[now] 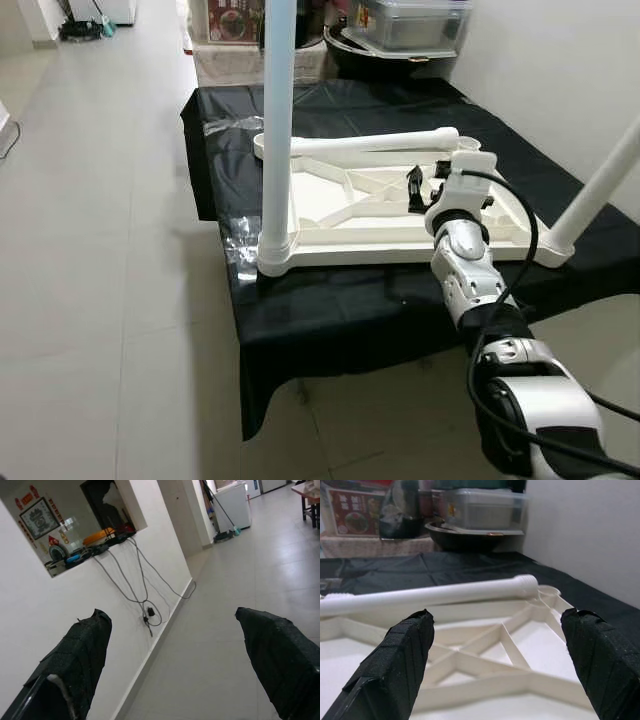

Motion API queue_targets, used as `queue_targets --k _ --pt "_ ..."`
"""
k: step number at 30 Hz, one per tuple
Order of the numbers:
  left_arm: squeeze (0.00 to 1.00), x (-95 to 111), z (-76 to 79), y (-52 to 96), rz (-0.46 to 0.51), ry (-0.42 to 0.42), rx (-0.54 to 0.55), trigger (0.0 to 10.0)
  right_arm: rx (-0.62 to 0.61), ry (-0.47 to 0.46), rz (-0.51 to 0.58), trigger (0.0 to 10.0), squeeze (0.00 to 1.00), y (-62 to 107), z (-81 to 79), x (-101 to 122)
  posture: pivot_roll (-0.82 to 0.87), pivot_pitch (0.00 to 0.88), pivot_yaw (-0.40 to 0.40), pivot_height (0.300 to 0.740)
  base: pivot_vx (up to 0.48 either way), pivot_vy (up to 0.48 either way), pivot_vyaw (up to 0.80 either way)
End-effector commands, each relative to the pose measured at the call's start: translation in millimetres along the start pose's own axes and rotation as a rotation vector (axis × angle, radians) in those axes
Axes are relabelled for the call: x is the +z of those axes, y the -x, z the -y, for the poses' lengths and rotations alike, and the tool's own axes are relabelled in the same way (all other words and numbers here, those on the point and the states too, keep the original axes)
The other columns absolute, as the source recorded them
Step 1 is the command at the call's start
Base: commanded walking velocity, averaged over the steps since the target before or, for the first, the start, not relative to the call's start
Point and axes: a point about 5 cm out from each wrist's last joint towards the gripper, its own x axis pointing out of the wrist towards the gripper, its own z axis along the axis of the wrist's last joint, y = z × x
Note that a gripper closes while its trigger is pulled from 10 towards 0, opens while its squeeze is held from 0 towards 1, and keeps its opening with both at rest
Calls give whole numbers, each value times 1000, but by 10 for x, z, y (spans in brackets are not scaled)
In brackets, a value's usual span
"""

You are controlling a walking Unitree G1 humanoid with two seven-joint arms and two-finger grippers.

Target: Building children table

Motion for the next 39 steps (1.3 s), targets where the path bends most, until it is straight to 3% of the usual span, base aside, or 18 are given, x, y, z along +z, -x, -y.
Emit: queue_targets --k 1,17,24,31,33,34,36,39 --pt "0 -25 -3 4 -11 4 -7 10000 4 -7 -8 10000 0 22 -17 -69 98 107 -67 740 304 0 0" --pt "0 -41 61 52 -21 20 -26 10000 19 -22 -1 10000 0 12 -80 -63 100 108 -70 740 305 0 0" --pt "0 -57 49 60 -36 32 -15 10000 19 -29 5 10000 0 2 -73 -51 101 115 -68 740 0 0 0" --pt "0 -115 115 131 -75 55 -48 10000 139 -74 -27 10000 0 -21 -164 -48 102 124 -65 740 0 0 0" --pt "0 -219 289 273 -142 105 -162 10000 227 -86 -46 10000 0 -50 -168 -25 100 127 -71 740 0 0 0" --pt "0 -219 289 273 -142 105 -162 10000 227 -86 -46 10000 0 -50 -168 -25 100 127 -71 740 0 0 0" --pt "0 -281 493 450 -190 155 -309 10000 291 -46 -65 10000 0 -73 -123 -17 98 132 -70 740 0 0 0" --pt "0 -282 629 593 -190 176 -423 10000 371 -16 -109 10000 0 -75 -95 -44 96 136 -71 740 0 0 0"
